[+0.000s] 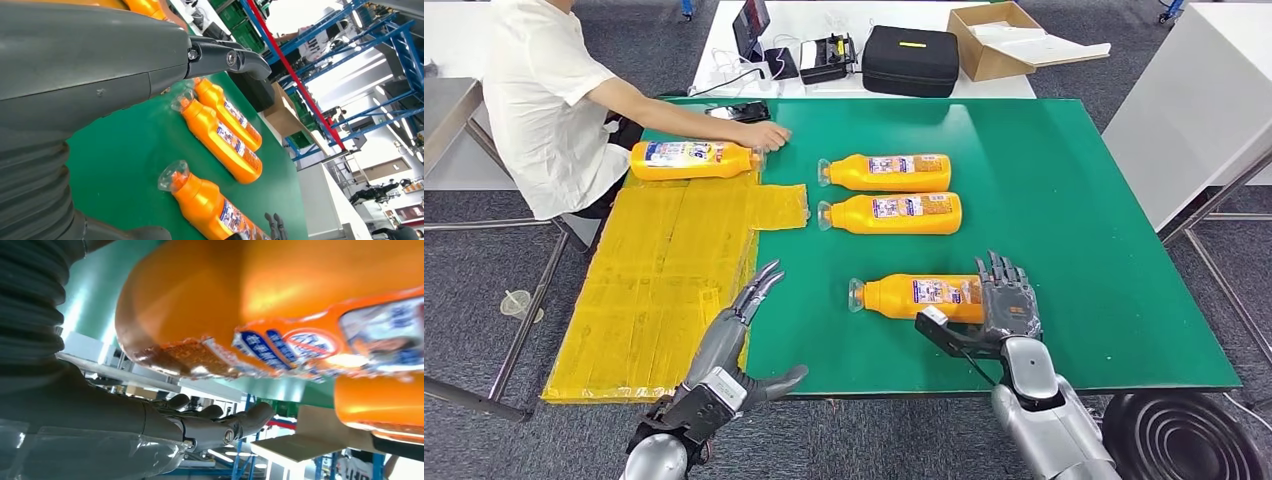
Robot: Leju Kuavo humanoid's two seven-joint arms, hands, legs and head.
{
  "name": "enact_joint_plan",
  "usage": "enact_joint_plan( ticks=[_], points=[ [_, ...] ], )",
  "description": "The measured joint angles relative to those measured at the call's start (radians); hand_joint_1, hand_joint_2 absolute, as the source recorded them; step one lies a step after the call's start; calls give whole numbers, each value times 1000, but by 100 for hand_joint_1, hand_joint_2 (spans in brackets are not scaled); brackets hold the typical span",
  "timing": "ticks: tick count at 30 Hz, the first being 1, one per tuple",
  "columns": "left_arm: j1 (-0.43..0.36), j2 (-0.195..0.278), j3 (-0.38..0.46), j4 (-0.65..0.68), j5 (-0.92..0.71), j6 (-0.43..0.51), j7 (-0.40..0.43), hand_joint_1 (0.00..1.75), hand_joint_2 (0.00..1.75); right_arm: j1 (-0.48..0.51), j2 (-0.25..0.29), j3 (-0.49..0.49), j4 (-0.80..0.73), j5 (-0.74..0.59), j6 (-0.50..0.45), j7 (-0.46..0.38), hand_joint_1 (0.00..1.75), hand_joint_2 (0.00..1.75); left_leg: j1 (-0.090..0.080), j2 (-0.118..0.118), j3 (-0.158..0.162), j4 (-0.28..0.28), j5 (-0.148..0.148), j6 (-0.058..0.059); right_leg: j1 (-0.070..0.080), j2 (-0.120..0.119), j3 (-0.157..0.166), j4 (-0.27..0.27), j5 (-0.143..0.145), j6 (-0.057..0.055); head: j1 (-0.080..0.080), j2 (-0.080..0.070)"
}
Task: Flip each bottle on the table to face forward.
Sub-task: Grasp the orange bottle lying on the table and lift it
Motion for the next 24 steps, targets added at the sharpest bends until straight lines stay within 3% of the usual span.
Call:
enact_joint_plan(
  ticks=[4, 8, 11, 15, 19, 24],
  points=[
    [1, -2, 0, 0, 2, -4, 0, 0, 175, -23, -3, -4, 25, -11, 3, -5, 0, 175, 0, 0, 0, 0, 0, 0, 0, 0, 0, 0, 0, 0, 0, 0],
    [0, -3, 0, 0, 8, -12, -1, 0, 175, -48, -3, -5, 65, -37, 7, -31, 138, 175, 0, 0, 0, 0, 0, 0, 0, 0, 0, 0, 0, 0, 0, 0],
    [-6, -3, 0, 2, 20, -19, -3, 0, 175, -75, -3, -5, 119, -77, 15, -77, 138, 175, 0, 0, 0, 0, 0, 0, 0, 0, 0, 0, 0, 0, 0, 0],
    [-15, -3, 0, 4, 27, -23, -5, 0, 175, -101, -3, -5, 169, -99, 15, -106, 175, 175, 0, 0, 0, 0, 0, 0, 0, 0, 0, 0, 0, 0, 0, 0],
    [-19, -3, -1, 6, 38, -25, -9, 0, 175, -120, -3, -5, 201, -138, 3, -145, 175, 175, 0, 0, 1, 0, 0, 0, 0, 0, 0, 0, 0, 0, 0, 0],
    [-32, -2, -2, 16, 58, -33, -23, 0, 175, -141, -5, -5, 244, -250, 21, -258, 175, 175, 0, 1, 1, 0, 0, 0, 0, 0, 1, 0, 0, 0, 0, 0]
  ],
)
